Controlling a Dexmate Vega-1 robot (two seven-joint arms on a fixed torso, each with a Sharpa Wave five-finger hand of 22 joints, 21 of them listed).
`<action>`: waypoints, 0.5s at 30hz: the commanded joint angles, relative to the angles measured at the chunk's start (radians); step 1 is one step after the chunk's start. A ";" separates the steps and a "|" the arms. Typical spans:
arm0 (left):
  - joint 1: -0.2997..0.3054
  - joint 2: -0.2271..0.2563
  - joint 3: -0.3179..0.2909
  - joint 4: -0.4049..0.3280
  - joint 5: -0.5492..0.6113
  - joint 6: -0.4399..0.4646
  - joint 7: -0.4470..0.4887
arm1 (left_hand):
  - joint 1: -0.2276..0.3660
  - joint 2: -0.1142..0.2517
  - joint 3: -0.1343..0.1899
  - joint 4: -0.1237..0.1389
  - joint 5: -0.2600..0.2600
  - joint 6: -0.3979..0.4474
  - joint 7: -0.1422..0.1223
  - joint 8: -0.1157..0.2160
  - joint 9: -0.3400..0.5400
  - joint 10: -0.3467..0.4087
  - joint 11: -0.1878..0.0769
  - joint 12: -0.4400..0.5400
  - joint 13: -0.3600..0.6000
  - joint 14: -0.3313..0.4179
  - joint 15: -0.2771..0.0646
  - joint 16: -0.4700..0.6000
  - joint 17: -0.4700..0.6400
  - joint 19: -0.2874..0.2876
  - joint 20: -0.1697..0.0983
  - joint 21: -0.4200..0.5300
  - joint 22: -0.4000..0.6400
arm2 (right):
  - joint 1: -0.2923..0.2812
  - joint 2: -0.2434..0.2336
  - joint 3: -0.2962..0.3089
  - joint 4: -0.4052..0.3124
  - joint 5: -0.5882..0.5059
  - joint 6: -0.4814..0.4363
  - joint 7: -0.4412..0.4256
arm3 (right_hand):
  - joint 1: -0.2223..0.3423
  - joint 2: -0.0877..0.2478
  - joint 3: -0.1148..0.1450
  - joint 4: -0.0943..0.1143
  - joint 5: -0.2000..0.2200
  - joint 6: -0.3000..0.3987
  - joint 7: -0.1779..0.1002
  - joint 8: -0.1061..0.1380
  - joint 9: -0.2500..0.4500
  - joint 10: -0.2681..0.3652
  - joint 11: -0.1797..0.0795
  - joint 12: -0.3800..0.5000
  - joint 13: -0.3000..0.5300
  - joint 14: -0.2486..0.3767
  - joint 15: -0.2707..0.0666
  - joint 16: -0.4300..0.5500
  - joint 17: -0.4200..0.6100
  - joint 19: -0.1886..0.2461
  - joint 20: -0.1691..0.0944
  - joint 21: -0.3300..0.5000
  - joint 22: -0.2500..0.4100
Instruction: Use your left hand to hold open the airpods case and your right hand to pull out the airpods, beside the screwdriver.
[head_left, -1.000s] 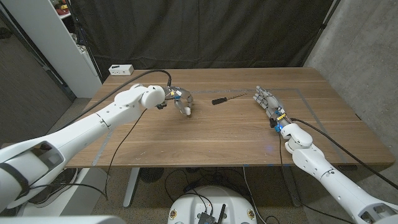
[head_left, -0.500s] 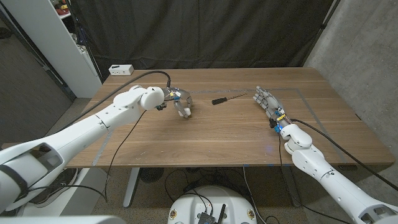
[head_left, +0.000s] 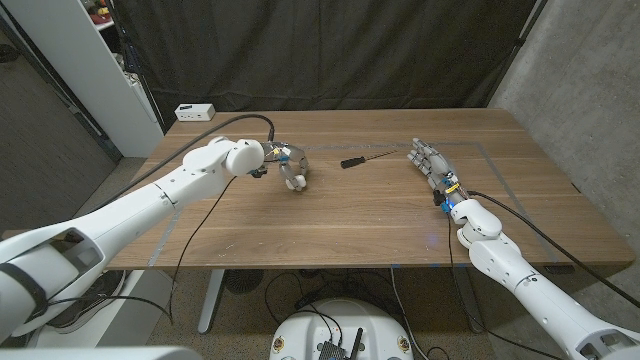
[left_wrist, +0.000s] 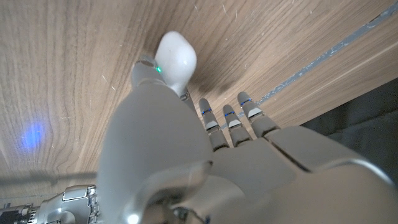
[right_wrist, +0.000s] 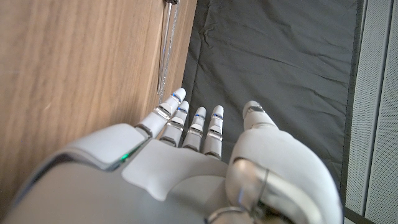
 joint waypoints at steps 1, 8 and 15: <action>0.007 0.002 0.000 -0.005 -0.012 0.005 0.005 | 0.099 0.043 -0.006 -0.033 0.024 0.207 0.010 0.037 -0.043 0.123 -0.040 0.041 0.002 0.071 -0.106 0.025 0.001 0.024 -0.016 0.003 0.002 | -0.003 0.002 0.003 0.003 0.007 0.000 0.002 | 0.007 0.002 0.010 -0.003 0.004 0.009 -0.001 0.005 0.005 0.008 -0.003 0.007 0.006 0.005 -0.083 0.005 0.003 0.003 -0.003 0.007 0.005; 0.019 0.011 -0.003 -0.014 0.012 -0.001 0.047 | 0.123 0.065 -0.022 -0.030 0.004 0.211 0.022 0.039 -0.048 0.130 -0.047 0.037 0.011 0.075 -0.109 0.015 0.001 0.027 -0.017 0.003 0.004 | -0.001 0.007 0.003 0.007 0.006 0.007 0.002 | 0.010 0.002 0.012 -0.005 0.004 0.008 0.000 0.004 0.005 0.008 -0.004 0.007 0.006 0.007 -0.082 0.005 0.003 0.003 -0.004 0.006 0.005; 0.014 0.016 -0.004 -0.032 0.020 0.012 0.011 | 0.125 0.073 -0.027 -0.024 -0.003 0.182 0.005 0.035 -0.039 0.108 -0.035 0.025 0.014 0.079 -0.111 0.014 0.004 0.026 -0.024 0.002 0.004 | 0.002 0.003 0.002 0.006 0.008 -0.002 0.005 | 0.012 0.002 0.014 -0.007 0.004 0.008 0.001 0.004 0.005 0.008 -0.001 0.007 0.006 0.006 -0.081 0.005 0.003 0.004 -0.003 0.007 0.005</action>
